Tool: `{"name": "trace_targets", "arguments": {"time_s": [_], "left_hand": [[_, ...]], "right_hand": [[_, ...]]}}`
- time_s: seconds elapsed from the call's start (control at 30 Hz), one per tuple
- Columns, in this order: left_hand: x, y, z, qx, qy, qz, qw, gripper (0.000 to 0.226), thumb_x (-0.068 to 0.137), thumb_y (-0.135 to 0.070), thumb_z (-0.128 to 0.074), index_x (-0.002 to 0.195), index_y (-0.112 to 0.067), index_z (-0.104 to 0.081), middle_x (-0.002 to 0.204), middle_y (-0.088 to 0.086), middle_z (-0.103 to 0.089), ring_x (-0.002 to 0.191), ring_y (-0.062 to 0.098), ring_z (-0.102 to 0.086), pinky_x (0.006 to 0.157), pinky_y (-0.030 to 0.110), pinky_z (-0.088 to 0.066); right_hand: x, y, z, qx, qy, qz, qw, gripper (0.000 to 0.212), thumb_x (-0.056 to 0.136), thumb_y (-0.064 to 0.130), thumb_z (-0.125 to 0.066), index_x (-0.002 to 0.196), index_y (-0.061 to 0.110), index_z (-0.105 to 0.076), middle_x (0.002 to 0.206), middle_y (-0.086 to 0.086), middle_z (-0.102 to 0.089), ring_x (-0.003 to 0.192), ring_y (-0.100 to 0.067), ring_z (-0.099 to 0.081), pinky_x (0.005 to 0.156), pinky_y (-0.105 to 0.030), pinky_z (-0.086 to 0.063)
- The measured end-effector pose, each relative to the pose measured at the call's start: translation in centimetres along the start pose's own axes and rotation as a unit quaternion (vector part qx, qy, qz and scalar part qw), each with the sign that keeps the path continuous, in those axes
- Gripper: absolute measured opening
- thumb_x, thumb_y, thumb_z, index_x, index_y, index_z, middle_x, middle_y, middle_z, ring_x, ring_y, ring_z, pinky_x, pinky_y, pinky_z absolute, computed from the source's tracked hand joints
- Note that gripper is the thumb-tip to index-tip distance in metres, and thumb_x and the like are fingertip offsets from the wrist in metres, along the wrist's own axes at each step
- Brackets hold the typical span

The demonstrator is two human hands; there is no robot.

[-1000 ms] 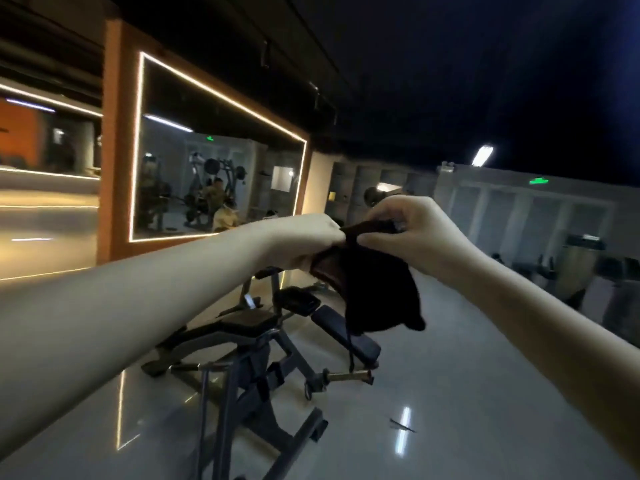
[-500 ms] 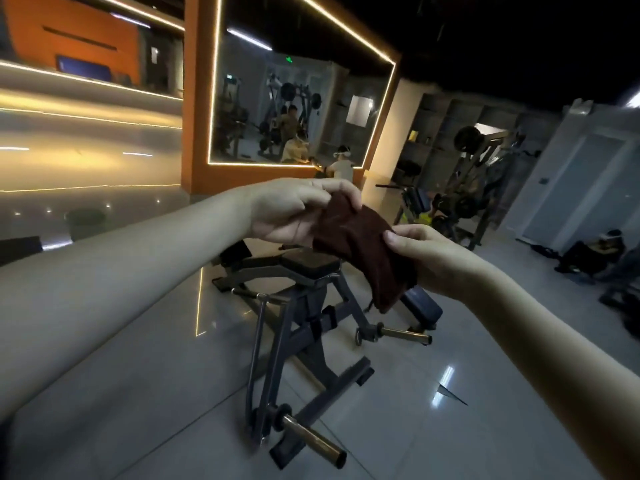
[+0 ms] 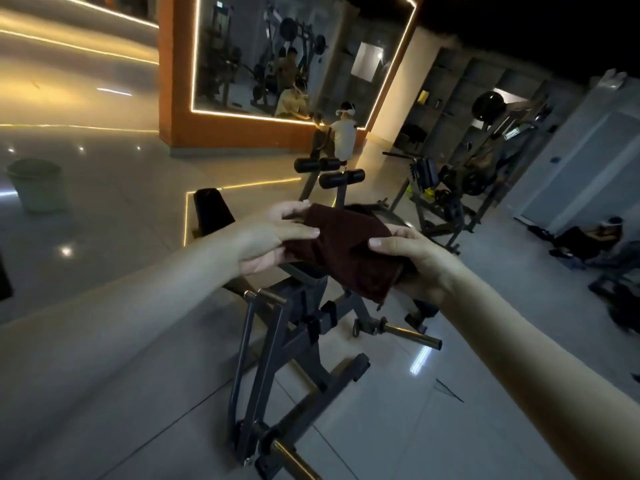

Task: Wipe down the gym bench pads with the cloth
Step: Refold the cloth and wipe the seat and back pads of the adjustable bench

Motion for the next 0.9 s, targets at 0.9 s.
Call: {"name": "trace_targets", "arguments": {"time_s": [0.9], "left_hand": [[35.3, 26.2, 14.3, 0.314, -0.042, 0.241, 0.917, 0.037, 0.099, -0.020, -0.059, 0.133, -0.008, -0.050, 0.124, 0.006, -0.063, 0.097, 0.013, -0.060, 0.075, 0.019, -0.045]], "right_hand": [[33.1, -23.1, 25.3, 0.153, -0.429, -0.240, 0.857, 0.050, 0.085, 0.005, -0.067, 0.129, 0.013, -0.045, 0.124, -0.017, -0.054, 0.109, -0.033, -0.057, 0.096, -0.051, -0.048]]}}
Point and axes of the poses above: each hand's wrist, its own x-axis towards the middle knuckle, its own z-axis out of the back of the hand, y = z × x, the point moved 2 cm from there along x, towards the middle knuckle
